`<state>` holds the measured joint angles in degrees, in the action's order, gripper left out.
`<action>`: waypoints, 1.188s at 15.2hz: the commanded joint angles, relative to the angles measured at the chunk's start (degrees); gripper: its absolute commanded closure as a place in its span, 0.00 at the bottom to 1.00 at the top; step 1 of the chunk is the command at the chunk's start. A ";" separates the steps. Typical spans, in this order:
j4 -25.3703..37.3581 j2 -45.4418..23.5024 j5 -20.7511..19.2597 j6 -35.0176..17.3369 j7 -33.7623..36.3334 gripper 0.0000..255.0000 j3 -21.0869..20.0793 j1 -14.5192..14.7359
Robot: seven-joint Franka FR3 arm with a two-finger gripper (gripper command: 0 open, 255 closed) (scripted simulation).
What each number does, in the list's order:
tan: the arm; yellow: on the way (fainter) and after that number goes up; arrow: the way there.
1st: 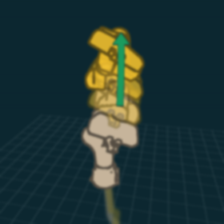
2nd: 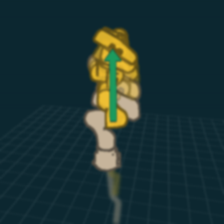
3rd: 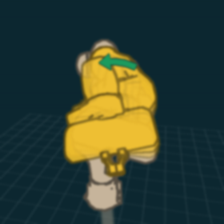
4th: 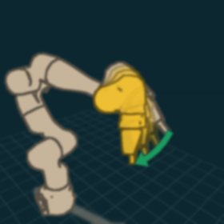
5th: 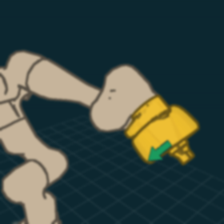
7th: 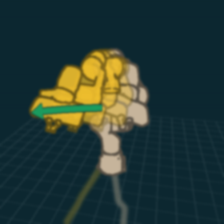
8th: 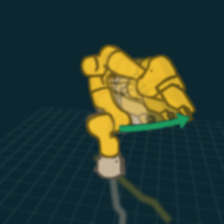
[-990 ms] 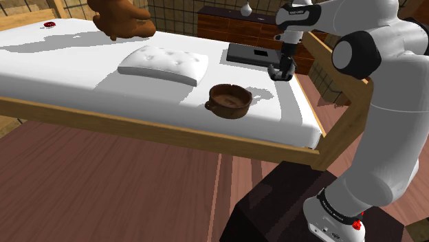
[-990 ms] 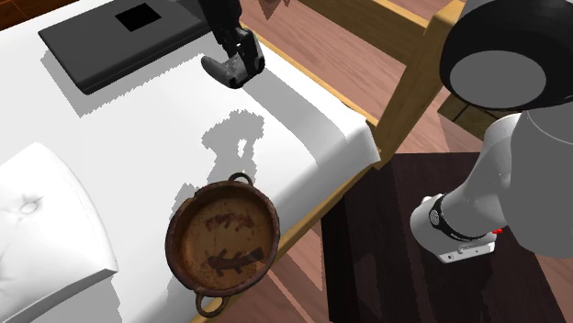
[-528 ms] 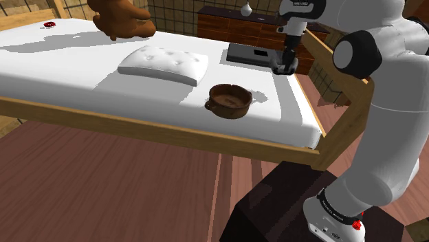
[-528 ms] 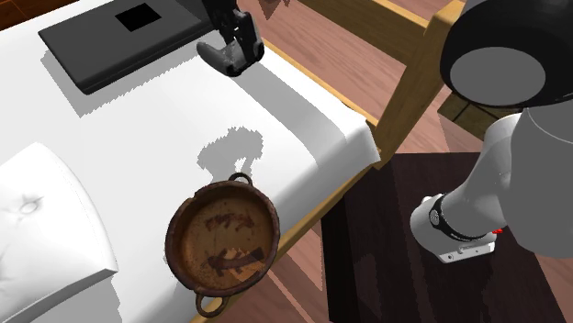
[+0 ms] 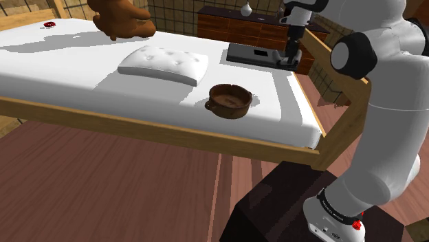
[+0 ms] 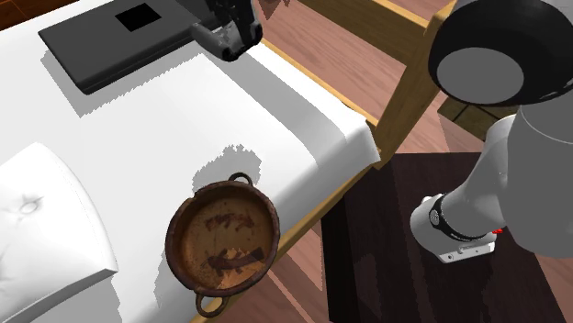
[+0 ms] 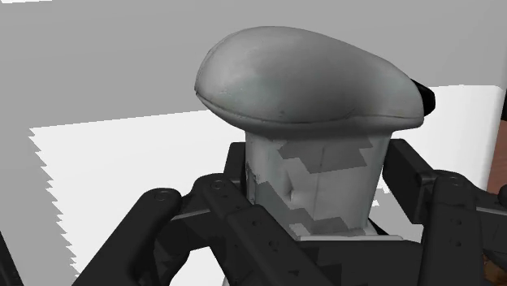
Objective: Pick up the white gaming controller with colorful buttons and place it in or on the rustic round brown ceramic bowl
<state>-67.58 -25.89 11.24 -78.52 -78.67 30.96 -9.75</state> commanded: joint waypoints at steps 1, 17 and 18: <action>2.50 -0.50 0.24 2.01 0.08 1.00 -0.03 -0.45; -21.46 18.73 -5.81 -5.40 19.94 1.00 -5.24 17.20; -22.46 19.57 -5.94 -5.73 21.41 1.00 -5.84 18.09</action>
<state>-88.61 -7.59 5.62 -83.84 -58.89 25.72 7.34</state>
